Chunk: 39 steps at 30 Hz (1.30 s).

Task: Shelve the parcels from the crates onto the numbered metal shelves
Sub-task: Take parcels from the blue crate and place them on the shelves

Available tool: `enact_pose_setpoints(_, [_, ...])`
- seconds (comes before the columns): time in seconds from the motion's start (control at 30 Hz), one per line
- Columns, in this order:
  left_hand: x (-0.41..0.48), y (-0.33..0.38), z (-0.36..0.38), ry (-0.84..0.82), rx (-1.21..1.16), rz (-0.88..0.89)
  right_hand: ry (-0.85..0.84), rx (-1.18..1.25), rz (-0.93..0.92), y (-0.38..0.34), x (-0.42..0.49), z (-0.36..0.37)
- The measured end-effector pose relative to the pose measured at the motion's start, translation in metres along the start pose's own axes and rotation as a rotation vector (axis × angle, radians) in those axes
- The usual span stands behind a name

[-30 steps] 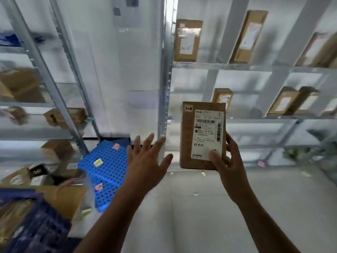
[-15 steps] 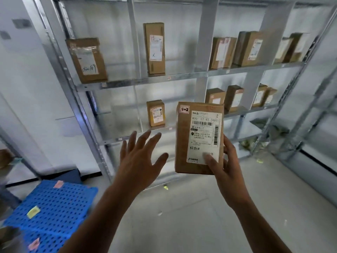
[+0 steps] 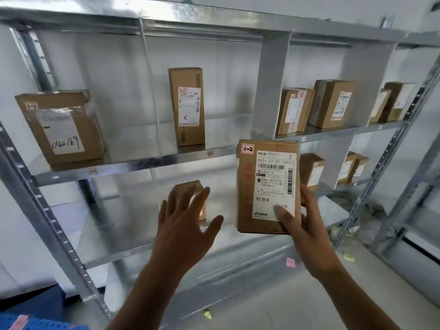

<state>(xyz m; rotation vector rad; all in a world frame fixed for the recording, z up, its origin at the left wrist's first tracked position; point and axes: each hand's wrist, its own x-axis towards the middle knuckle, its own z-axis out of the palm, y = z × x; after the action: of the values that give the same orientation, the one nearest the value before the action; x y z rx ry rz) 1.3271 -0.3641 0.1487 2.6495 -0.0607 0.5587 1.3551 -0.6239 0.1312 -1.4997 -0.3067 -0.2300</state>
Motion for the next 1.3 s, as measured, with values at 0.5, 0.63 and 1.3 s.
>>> enact_pose_setpoints(0.5, [0.198,0.009,0.063,0.026,0.002,-0.072,-0.117,0.115,-0.182,0.065,0.255,-0.004])
enact_pose_setpoints(0.63, [0.237,0.02,0.072,-0.012,-0.064,-0.116,-0.159,0.114,-0.207,0.084,0.313,-0.006])
enact_pose_setpoints(1.3, [0.388,-0.011,0.139,0.007,-0.679,-0.216,-0.355,-0.057,-0.168,0.12,0.461,0.012])
